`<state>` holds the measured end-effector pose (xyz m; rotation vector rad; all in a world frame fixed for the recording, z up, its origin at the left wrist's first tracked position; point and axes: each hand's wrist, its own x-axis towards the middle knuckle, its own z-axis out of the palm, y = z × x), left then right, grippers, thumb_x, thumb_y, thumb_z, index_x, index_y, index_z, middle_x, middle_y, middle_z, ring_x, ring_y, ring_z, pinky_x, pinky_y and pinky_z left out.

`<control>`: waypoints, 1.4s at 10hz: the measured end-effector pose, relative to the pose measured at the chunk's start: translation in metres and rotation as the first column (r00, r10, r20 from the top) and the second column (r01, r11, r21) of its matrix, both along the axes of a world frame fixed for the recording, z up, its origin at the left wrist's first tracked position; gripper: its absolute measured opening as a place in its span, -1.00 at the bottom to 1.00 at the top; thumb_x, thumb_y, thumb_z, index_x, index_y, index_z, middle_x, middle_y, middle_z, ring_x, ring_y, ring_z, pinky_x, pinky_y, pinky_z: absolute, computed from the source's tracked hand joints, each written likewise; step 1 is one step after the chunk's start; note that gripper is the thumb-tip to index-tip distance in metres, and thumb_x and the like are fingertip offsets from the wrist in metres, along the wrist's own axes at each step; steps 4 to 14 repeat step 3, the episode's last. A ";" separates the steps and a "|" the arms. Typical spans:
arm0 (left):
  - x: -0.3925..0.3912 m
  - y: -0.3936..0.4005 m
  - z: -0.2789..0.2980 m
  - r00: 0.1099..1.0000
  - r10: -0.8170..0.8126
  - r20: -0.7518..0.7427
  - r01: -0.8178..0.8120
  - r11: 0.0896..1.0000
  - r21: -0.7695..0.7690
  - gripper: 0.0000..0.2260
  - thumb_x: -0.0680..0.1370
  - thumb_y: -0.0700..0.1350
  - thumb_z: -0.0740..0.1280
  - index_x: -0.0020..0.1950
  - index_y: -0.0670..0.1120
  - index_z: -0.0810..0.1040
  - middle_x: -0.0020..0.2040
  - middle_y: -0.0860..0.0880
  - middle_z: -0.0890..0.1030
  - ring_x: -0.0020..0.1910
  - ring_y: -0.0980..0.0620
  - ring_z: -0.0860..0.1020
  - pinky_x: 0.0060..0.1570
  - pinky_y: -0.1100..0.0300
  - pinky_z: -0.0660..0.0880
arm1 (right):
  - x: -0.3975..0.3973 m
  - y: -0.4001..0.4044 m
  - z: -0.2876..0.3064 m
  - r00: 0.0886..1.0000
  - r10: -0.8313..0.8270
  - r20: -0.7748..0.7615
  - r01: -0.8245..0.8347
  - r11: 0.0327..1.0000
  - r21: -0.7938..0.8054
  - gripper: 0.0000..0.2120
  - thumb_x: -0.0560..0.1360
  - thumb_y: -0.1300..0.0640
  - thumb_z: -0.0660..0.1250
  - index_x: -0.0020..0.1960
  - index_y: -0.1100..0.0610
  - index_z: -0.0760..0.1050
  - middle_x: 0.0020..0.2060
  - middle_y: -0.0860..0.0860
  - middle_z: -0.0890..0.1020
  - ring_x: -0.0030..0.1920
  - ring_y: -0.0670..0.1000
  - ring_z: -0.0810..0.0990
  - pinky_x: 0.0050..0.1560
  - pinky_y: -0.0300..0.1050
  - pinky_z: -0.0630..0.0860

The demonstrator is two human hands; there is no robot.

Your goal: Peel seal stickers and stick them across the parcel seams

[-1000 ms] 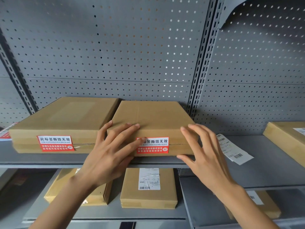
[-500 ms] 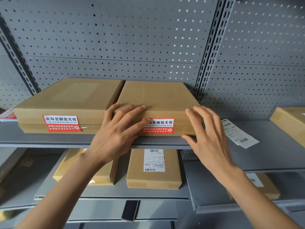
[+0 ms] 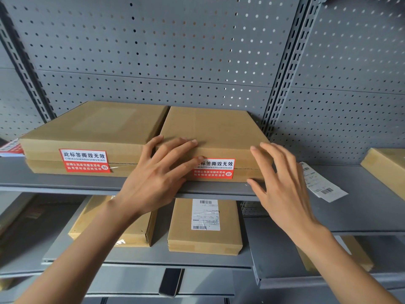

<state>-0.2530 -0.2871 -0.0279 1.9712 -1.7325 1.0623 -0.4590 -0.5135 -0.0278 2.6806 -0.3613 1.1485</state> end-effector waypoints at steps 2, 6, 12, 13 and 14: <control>-0.005 0.001 0.008 1.000 0.004 -0.020 -0.005 0.999 -0.034 -0.58 0.59 -0.02 0.43 0.43 -0.09 0.58 0.52 -0.16 0.46 0.50 -0.22 0.43 0.43 -0.32 0.29 | 0.004 0.001 0.001 0.995 0.091 0.038 -0.089 0.995 -0.052 -0.52 0.58 0.06 0.42 0.43 0.22 0.48 0.42 0.23 0.49 0.44 0.22 0.41 0.34 0.31 0.39; -0.009 -0.002 0.016 0.999 0.033 -0.035 -0.036 0.995 -0.092 -0.57 0.59 0.01 0.44 0.43 -0.10 0.58 0.54 -0.16 0.44 0.51 -0.22 0.41 0.43 -0.32 0.30 | 0.010 0.006 0.006 0.992 0.111 0.052 -0.109 0.993 -0.044 -0.52 0.60 -0.01 0.36 0.43 0.21 0.49 0.46 0.22 0.47 0.47 0.22 0.42 0.41 0.36 0.31; -0.009 -0.002 0.016 0.999 0.033 -0.035 -0.036 0.995 -0.092 -0.57 0.59 0.01 0.44 0.43 -0.10 0.58 0.54 -0.16 0.44 0.51 -0.22 0.41 0.43 -0.32 0.30 | 0.010 0.006 0.006 0.992 0.111 0.052 -0.109 0.993 -0.044 -0.52 0.60 -0.01 0.36 0.43 0.21 0.49 0.46 0.22 0.47 0.47 0.22 0.42 0.41 0.36 0.31; -0.009 -0.002 0.016 0.999 0.033 -0.035 -0.036 0.995 -0.092 -0.57 0.59 0.01 0.44 0.43 -0.10 0.58 0.54 -0.16 0.44 0.51 -0.22 0.41 0.43 -0.32 0.30 | 0.010 0.006 0.006 0.992 0.111 0.052 -0.109 0.993 -0.044 -0.52 0.60 -0.01 0.36 0.43 0.21 0.49 0.46 0.22 0.47 0.47 0.22 0.42 0.41 0.36 0.31; -0.009 -0.002 0.016 0.999 0.033 -0.035 -0.036 0.995 -0.092 -0.57 0.59 0.01 0.44 0.43 -0.10 0.58 0.54 -0.16 0.44 0.51 -0.22 0.41 0.43 -0.32 0.30 | 0.010 0.006 0.006 0.992 0.111 0.052 -0.109 0.993 -0.044 -0.52 0.60 -0.01 0.36 0.43 0.21 0.49 0.46 0.22 0.47 0.47 0.22 0.42 0.41 0.36 0.31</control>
